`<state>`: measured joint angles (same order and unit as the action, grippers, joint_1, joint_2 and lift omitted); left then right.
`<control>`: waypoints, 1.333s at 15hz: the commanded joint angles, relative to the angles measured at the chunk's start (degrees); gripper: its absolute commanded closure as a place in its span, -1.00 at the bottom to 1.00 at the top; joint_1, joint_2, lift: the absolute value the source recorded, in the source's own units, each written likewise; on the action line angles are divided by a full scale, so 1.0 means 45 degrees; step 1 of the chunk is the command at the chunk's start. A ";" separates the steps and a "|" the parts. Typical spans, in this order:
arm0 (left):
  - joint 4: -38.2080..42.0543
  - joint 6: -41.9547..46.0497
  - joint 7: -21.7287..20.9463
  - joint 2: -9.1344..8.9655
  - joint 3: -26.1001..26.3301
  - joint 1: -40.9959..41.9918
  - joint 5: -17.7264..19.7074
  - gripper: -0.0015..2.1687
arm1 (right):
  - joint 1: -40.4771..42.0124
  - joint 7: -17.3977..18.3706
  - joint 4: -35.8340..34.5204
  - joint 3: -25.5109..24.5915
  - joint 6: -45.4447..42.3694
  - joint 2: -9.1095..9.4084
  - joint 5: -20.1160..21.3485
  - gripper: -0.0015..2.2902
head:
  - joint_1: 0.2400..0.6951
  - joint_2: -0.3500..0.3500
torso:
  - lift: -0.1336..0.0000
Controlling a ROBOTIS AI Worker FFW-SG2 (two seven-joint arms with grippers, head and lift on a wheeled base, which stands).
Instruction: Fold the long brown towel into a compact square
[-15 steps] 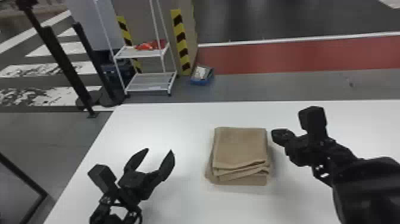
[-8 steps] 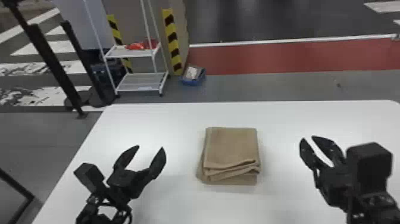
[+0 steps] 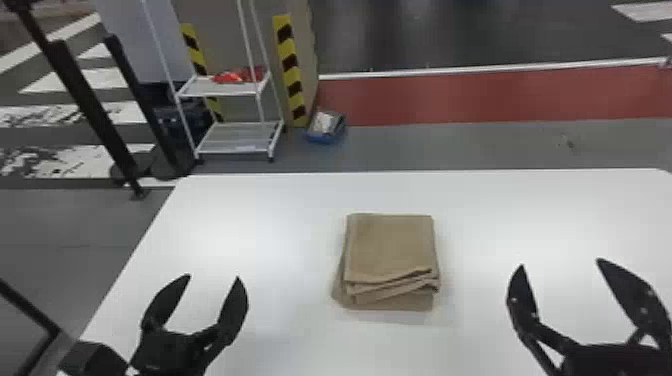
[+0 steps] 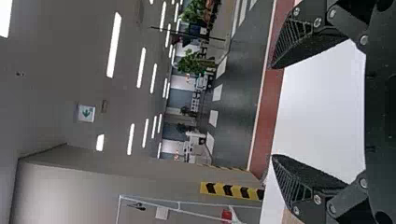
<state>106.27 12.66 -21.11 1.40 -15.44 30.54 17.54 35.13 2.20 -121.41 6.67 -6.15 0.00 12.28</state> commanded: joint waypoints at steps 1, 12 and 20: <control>0.0545 0.0398 0.0024 -0.0345 -0.0241 0.0558 -0.0323 -0.96 | 0.0024 0.0000 0.0008 0.0021 0.0381 0.0011 -0.0052 -0.96 | 1.00 0.58 | -0.88; 0.1756 -0.0071 0.0395 -0.0345 -0.1237 0.1339 -0.0773 -0.96 | 0.0298 0.0195 -0.0031 0.0919 0.0303 0.0011 -0.0150 -0.93 | 1.00 0.90 | -0.88; 0.1620 -0.0188 0.0454 -0.0345 -0.1178 0.1261 -0.0773 -0.96 | -0.0483 0.0195 0.0555 0.1251 0.0694 0.0011 -0.0228 -0.93 | 1.00 0.94 | -0.88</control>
<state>113.60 11.94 -19.07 0.00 -20.83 36.32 14.07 33.92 3.09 -119.58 11.76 -3.67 0.00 11.32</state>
